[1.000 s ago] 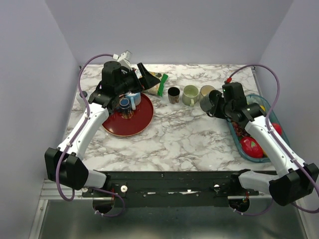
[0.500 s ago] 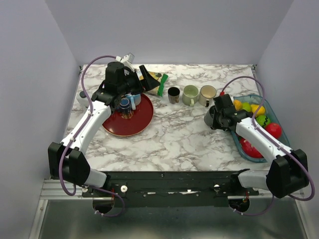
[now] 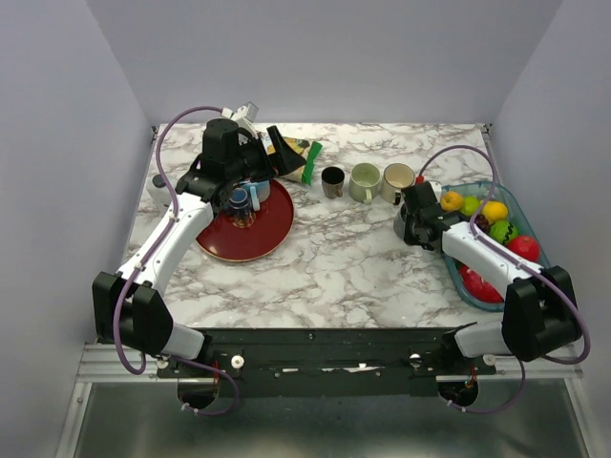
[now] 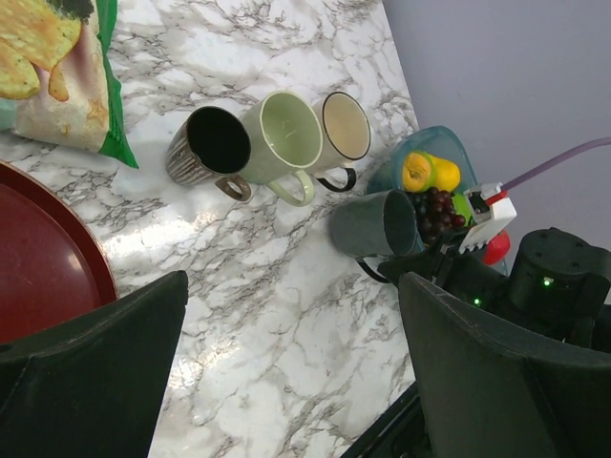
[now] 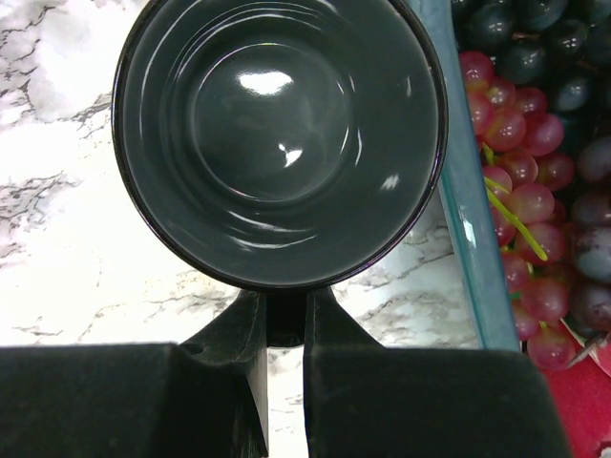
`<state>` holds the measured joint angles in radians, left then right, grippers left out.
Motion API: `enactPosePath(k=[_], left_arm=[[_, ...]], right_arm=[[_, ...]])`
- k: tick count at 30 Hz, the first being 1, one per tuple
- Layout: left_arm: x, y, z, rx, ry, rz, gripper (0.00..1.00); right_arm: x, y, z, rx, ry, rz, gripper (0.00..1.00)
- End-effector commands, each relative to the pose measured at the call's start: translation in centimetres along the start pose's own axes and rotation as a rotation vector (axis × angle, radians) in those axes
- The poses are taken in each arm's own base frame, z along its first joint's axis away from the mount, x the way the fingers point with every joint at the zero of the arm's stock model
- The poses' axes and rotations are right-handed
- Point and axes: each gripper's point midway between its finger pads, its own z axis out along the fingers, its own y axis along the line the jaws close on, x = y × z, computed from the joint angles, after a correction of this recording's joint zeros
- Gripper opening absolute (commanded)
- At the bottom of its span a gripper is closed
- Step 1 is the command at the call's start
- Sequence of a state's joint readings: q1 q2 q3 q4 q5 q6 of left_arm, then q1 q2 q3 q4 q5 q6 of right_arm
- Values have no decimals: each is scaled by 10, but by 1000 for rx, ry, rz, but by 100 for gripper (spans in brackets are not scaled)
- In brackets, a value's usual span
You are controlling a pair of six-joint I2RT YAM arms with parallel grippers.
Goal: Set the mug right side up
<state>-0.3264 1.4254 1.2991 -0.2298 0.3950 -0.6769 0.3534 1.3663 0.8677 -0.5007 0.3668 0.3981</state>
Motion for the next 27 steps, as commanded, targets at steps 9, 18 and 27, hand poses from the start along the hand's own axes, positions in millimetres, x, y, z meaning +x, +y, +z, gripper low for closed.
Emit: enactPosePath(k=[9, 18, 27], left_arm=[[12, 45, -2, -204, 17, 8, 99], [31, 97, -18, -456, 56, 17, 99], [65, 165, -47, -805, 148, 18, 99]], right_arm=[[-6, -1, 16, 54, -5, -17, 21], [-14, 11, -3, -29, 7, 10, 82], [-79, 45, -66, -234, -77, 99, 98]])
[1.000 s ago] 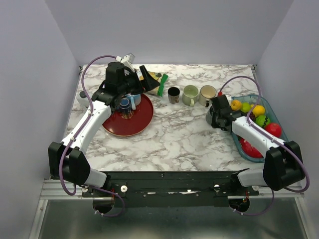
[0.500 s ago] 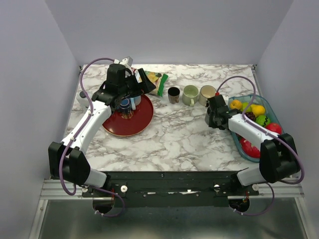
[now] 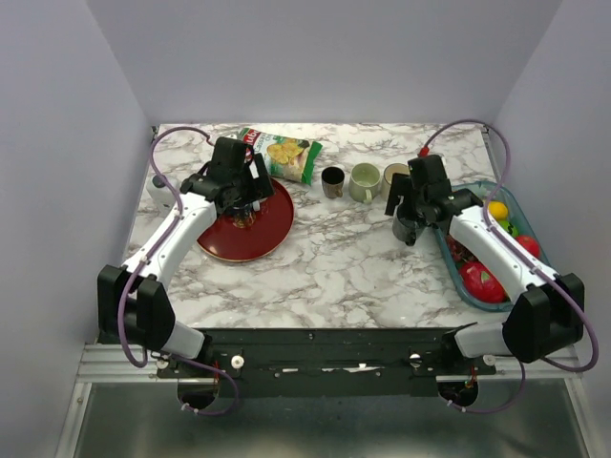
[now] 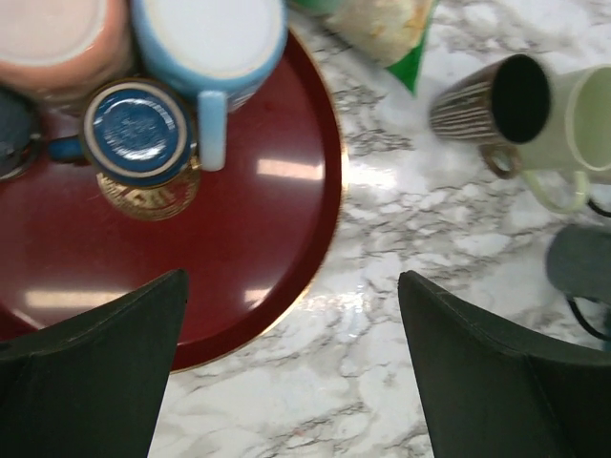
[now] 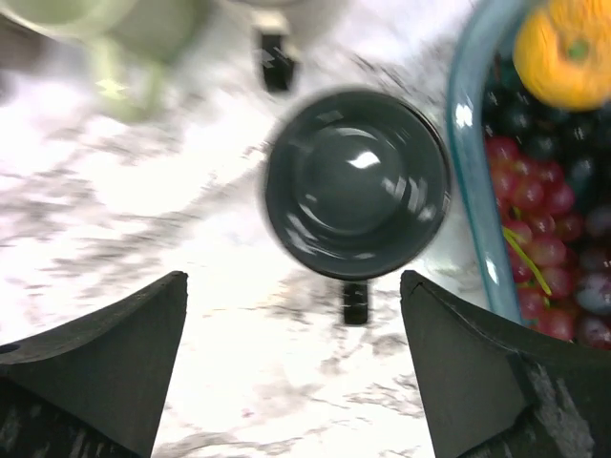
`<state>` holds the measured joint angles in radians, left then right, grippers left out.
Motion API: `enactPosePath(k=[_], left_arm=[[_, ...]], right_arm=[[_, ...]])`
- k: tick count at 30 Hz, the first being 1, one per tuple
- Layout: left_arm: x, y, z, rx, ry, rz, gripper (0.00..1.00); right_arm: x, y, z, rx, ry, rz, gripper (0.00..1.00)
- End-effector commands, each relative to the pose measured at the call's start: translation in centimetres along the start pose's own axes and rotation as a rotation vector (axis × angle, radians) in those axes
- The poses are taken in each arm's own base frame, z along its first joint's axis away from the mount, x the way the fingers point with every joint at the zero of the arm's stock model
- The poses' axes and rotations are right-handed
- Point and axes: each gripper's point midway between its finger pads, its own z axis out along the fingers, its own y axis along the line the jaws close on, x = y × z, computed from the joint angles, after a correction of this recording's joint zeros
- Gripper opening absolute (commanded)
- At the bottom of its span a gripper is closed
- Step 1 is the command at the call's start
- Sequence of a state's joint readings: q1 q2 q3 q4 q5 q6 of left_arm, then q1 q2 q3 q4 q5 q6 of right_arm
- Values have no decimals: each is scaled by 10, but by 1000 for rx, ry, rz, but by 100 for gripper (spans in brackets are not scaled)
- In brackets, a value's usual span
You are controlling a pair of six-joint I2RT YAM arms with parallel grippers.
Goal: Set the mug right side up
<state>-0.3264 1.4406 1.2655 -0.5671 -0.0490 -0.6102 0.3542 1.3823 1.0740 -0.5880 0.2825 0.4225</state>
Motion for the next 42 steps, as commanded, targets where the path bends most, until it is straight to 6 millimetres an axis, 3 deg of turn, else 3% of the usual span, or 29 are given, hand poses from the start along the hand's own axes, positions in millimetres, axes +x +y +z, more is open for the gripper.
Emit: enactPosePath(k=[1, 4, 8, 12, 18, 34, 37, 42], left_arm=[[26, 53, 15, -244, 75, 43, 99], [25, 61, 27, -296, 72, 41, 98], [16, 43, 56, -213, 20, 2, 86], [17, 36, 75, -182, 17, -22, 76], [8, 32, 97, -178, 0, -1, 69], [2, 48, 129, -226, -92, 74, 66], [3, 51, 134, -242, -85, 88, 61], [6, 54, 139, -251, -75, 100, 45]], right_arm=[[-29, 25, -35, -137, -27, 49, 98], [-44, 39, -49, -213, -61, 66, 98], [-49, 51, -56, -278, -72, 83, 96], [-48, 52, -56, -282, -69, 106, 94], [-43, 48, -58, -278, -70, 110, 93], [-39, 50, -53, -281, -49, 105, 93], [-37, 50, -52, -281, -44, 108, 92], [-34, 49, -51, -277, -36, 111, 92]])
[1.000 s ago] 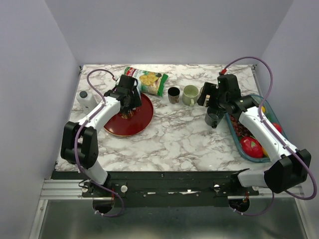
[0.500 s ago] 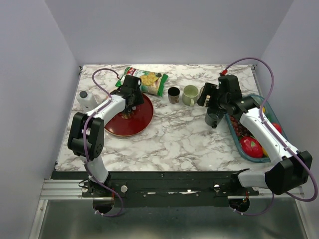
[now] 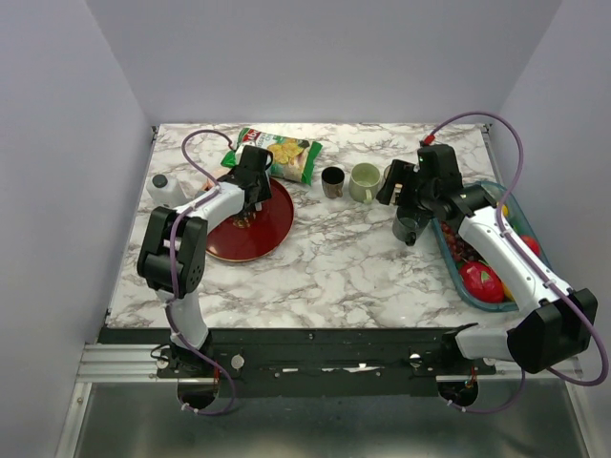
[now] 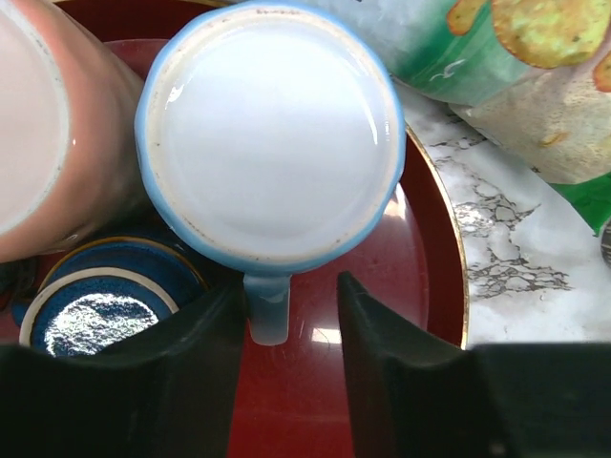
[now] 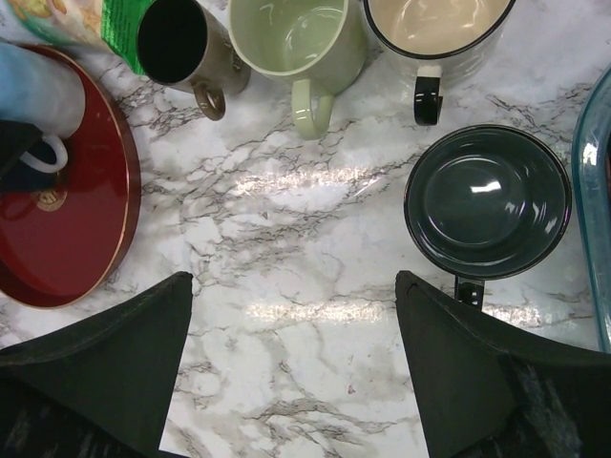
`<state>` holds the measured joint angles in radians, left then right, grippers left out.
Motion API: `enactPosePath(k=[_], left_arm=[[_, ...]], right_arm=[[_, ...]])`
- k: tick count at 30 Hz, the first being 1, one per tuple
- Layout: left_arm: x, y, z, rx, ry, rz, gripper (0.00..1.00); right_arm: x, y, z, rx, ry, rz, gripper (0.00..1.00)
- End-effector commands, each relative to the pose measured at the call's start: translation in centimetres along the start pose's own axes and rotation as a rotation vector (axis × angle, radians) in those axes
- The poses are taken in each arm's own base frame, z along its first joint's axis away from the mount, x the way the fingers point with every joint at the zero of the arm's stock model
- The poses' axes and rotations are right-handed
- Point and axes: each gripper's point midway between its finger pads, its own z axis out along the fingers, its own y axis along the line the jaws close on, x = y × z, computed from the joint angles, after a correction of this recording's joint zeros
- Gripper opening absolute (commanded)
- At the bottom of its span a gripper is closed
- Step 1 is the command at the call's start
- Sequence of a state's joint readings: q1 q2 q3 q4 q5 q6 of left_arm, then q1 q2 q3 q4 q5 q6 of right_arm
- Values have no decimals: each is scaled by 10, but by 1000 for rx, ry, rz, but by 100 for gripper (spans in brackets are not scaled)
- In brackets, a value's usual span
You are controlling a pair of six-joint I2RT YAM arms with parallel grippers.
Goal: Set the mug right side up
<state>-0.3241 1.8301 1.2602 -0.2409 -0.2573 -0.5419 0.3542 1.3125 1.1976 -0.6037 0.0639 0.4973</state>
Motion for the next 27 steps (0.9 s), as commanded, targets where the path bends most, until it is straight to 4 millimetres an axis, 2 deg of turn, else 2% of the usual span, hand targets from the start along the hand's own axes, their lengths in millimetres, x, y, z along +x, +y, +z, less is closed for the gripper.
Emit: enactPosePath(k=[1, 8, 14, 20, 27], left_arm=[[-5, 5, 7, -37, -27, 21, 42], [-1, 9, 10, -55, -15, 28, 27], [-2, 9, 9, -55, -16, 29, 0], [-7, 1, -3, -11, -26, 14, 0], [-27, -23, -47, 86, -43, -61, 0]], right_arm=[[8, -1, -1, -4, 21, 9, 92], [9, -1, -1, -5, 25, 14, 91], [10, -1, -1, -6, 27, 15, 91], [11, 1, -1, -15, 32, 23, 90], [9, 12, -4, -68, 41, 27, 91]])
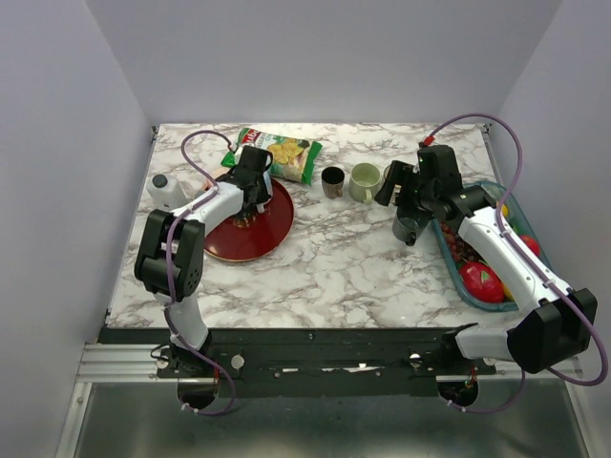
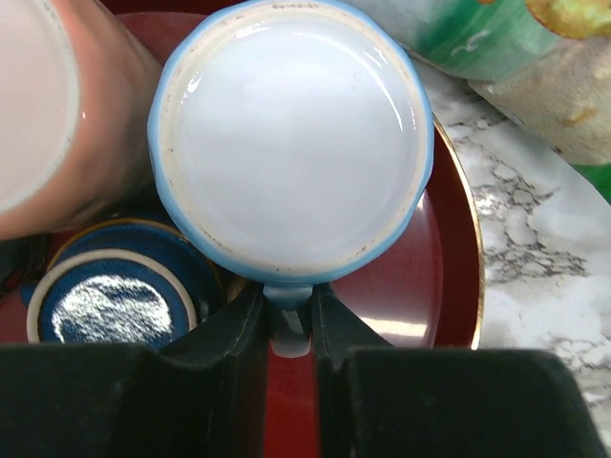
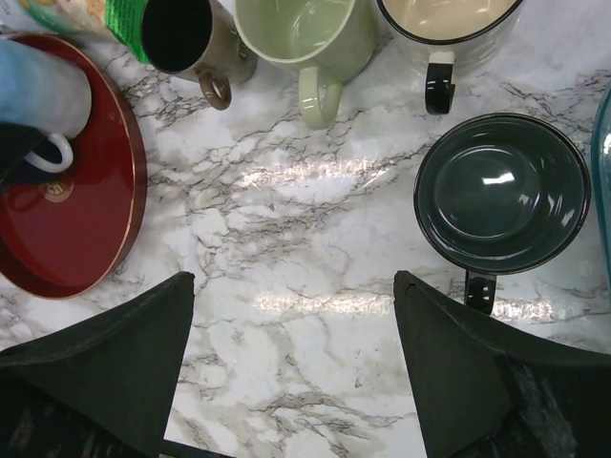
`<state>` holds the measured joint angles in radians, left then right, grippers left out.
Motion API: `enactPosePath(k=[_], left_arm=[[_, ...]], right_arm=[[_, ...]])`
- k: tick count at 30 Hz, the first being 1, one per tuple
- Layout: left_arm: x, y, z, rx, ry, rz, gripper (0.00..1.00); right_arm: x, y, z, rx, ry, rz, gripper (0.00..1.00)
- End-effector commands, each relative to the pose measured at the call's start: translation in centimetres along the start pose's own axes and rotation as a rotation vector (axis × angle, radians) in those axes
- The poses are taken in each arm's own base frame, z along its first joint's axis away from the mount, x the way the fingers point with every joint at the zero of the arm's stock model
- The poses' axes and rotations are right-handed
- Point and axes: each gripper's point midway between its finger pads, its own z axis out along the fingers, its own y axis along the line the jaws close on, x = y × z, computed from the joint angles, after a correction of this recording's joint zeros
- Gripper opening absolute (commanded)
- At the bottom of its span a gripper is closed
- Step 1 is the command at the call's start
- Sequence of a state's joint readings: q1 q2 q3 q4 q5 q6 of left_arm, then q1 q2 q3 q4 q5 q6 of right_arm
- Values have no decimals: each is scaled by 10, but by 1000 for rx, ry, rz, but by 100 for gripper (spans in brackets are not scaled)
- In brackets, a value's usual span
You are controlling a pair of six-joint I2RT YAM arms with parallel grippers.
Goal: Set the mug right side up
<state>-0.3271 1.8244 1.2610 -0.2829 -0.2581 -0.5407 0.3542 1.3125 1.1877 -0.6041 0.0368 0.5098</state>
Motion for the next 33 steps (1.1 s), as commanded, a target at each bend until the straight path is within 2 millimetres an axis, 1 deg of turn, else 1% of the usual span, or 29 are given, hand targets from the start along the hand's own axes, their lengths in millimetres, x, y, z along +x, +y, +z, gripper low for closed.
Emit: enactPosePath(k=[1, 2, 3, 5, 6, 8, 9, 11, 12, 14, 15, 16, 17, 22, 23, 24, 27, 33], left_arm=[[-35, -28, -51, 114, -77, -81, 0], [-34, -30, -56, 124, -75, -88, 0], [-39, -34, -66, 148, -87, -103, 0], [-42, -37, -76, 166, -92, -113, 0], [-46, -39, -86, 181, -104, -124, 0], [-49, -43, -95, 203, -106, -140, 0], [-53, -44, -104, 219, -115, -149, 0], [-57, -49, -114, 252, -120, -166, 0], [-61, -51, -123, 271, -132, -178, 0], [-64, -58, -133, 316, -129, -195, 0], [-70, -61, -141, 341, -144, -204, 0], [-71, -64, -145, 358, -144, -209, 0], [-74, -69, -152, 388, -145, -216, 0], [-88, -83, -174, 466, -162, -235, 0], [-94, -86, -179, 480, -173, -239, 0], [-93, -91, -183, 509, -161, -237, 0], [-102, -101, -197, 562, -176, -241, 0], [-113, -129, -229, 742, -172, -264, 0]], right_arm=[[3, 11, -5, -60, 20, 16, 91], [3, 13, -5, -68, 21, 19, 91], [3, 16, -6, -83, 24, 18, 91], [1, 19, -6, -100, 20, 19, 90], [0, 21, -7, -108, 18, 19, 91], [0, 25, -8, -129, 19, 18, 91], [-2, 27, -9, -140, 12, 16, 91], [-2, 32, -10, -170, 15, 13, 91], [-4, 36, -11, -189, 5, 9, 91], [-4, 46, -16, -247, 5, 3, 93], [-8, 51, -18, -278, -10, 0, 93], [-6, 58, -21, -320, 1, -2, 93], [-6, 62, -22, -345, 0, -3, 93], [-10, 86, -33, -477, 1, 4, 93], [-11, 88, -34, -491, -3, 4, 93], [-14, 92, -36, -509, -10, 6, 93], [-17, 101, -41, -562, -18, 6, 94], [-21, 122, -53, -689, -21, 16, 95]])
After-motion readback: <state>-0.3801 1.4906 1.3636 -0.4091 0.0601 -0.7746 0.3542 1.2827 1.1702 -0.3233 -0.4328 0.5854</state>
